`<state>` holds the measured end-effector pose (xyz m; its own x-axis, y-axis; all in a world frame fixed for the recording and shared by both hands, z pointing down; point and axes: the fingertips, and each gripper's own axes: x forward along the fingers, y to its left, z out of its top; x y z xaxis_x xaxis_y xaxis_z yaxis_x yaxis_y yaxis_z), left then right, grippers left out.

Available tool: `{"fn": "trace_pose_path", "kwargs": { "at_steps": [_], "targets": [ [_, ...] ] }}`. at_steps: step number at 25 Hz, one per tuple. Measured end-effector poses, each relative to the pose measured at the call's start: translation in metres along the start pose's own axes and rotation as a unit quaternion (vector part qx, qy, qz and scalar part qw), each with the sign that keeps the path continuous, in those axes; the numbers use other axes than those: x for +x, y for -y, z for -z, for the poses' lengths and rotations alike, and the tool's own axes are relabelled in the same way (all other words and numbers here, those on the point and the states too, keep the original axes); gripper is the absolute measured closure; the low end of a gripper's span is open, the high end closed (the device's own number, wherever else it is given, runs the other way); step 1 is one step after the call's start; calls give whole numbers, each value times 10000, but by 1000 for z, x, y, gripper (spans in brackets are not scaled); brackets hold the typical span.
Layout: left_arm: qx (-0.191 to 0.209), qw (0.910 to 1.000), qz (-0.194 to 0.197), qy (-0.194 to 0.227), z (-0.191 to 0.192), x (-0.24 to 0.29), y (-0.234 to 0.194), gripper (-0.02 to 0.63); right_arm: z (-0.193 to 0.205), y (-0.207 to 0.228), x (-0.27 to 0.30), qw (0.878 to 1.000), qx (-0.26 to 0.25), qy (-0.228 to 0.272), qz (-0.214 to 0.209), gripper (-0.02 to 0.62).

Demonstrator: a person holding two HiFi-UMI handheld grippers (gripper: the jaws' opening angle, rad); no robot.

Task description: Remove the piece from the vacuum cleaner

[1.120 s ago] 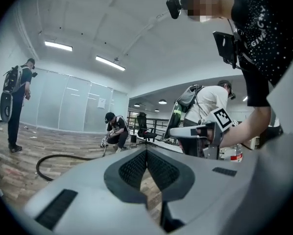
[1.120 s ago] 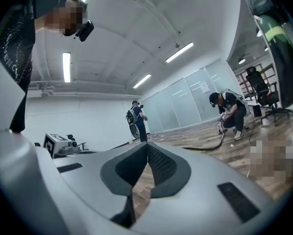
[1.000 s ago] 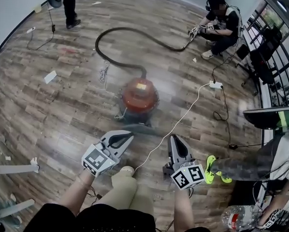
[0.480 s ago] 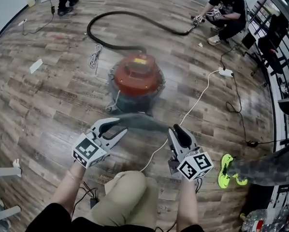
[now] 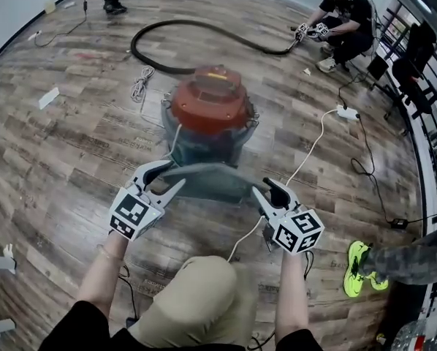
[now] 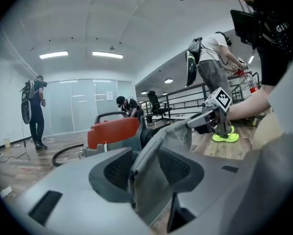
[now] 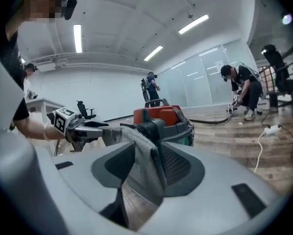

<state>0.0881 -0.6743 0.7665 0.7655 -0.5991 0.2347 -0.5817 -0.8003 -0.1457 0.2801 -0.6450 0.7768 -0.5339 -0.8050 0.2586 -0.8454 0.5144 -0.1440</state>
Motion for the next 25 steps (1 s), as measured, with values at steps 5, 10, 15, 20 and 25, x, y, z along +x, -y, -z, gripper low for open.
{"fn": "trace_pose_path", "kwargs": {
  "at_steps": [5, 10, 15, 20, 25],
  "targets": [
    [60, 9999, -74, -49, 1, -1, 8, 576, 1, -14, -1, 9966, -816, -94, 89, 568],
    [-241, 9990, 2, 366, -17, -24, 27, 580, 8, -26, -31, 9989, -159, 370, -230, 571],
    [-278, 9990, 106, 323, -8, -32, 42, 573, 10, -34, -41, 9988, -30, 456, -198, 471],
    [-795, 9961, -286, 256, 6, -38, 32, 531, -4, -25, -44, 9936, 688, 891, -70, 333],
    [-982, 9900, -230, 986, -24, -49, 26, 531, -5, -26, -36, 9942, 591, 884, -163, 333]
  ]
}}
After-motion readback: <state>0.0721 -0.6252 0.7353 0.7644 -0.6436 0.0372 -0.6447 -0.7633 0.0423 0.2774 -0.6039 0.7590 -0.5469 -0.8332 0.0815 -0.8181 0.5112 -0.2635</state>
